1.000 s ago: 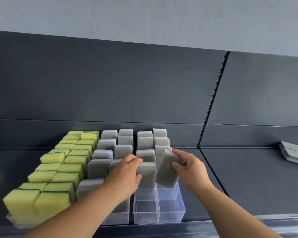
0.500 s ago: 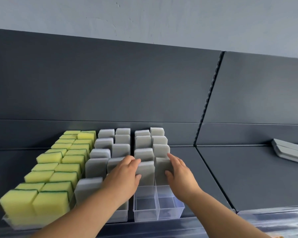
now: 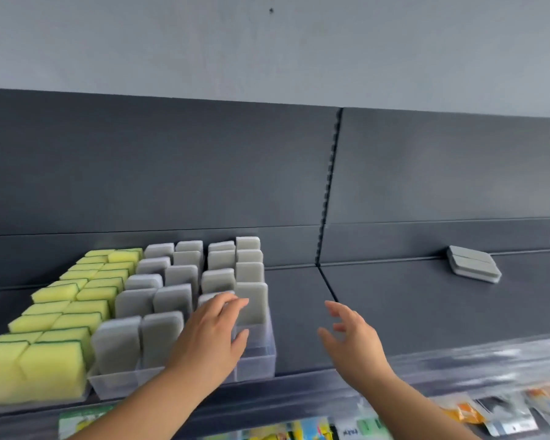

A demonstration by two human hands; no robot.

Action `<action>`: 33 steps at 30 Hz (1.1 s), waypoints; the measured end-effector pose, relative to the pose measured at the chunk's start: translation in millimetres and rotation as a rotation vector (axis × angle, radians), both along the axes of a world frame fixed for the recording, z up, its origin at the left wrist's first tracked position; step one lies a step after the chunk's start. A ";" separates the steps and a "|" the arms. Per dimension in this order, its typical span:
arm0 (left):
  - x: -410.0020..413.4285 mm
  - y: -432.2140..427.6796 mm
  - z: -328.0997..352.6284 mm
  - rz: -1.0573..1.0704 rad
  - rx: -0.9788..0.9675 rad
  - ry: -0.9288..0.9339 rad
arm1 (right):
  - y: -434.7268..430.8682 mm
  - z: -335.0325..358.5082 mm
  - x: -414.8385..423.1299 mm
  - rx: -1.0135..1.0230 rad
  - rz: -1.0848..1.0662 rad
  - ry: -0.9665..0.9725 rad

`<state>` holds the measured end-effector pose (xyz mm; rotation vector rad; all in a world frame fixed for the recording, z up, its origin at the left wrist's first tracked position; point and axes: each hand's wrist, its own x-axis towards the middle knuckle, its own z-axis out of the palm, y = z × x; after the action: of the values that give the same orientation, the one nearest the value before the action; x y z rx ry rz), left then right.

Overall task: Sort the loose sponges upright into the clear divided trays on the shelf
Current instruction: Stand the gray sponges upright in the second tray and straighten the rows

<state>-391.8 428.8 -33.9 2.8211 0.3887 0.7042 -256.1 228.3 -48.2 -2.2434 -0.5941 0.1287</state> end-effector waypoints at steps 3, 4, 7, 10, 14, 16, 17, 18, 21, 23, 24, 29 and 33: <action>11.3 -56.8 -12.3 -0.057 -0.115 0.007 | -66.5 -8.2 2.2 0.011 -0.072 0.045; 15.6 -78.9 -16.5 -0.076 -0.165 0.043 | -93.2 -12.2 2.4 0.010 -0.100 0.064; 31.6 -144.3 -29.6 -0.120 -0.274 0.149 | -180.8 -23.6 -0.2 -0.042 -0.166 0.125; 51.8 -207.5 -39.3 -0.164 -0.341 0.203 | -269.0 -33.5 -4.2 -0.063 -0.266 0.165; 79.0 -291.4 -44.2 -0.231 -0.402 0.245 | -368.9 -39.5 -11.7 -0.079 -0.372 0.208; 92.0 -327.4 -44.0 -0.264 -0.414 0.265 | -407.5 -40.4 -12.6 -0.081 -0.419 0.210; 98.8 -343.0 -43.1 -0.282 -0.419 0.273 | -423.4 -39.8 -11.6 -0.093 -0.436 0.203; 106.3 -357.2 -41.4 -0.299 -0.426 0.278 | -437.5 -39.2 -8.7 -0.108 -0.447 0.189; 131.0 -387.3 -32.6 -0.322 -0.434 0.276 | -463.1 -30.1 7.3 -0.086 -0.477 0.167; 151.4 -397.8 -27.2 -0.334 -0.436 0.264 | -469.0 -24.1 22.8 -0.062 -0.485 0.156; 162.7 -401.0 -25.3 -0.340 -0.440 0.259 | -469.7 -21.7 31.9 -0.050 -0.481 0.148; 227.0 -401.6 -19.3 -0.374 -0.488 0.203 | -456.4 -13.6 89.4 0.002 -0.475 0.118; 291.8 -384.7 -16.2 -0.407 -0.508 0.160 | -431.3 -12.7 153.9 0.047 -0.480 0.094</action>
<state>-100.0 44.1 -50.1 2.3623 0.0032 0.2473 -102.2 -203.0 -60.9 -2.2546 -0.0001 -0.0235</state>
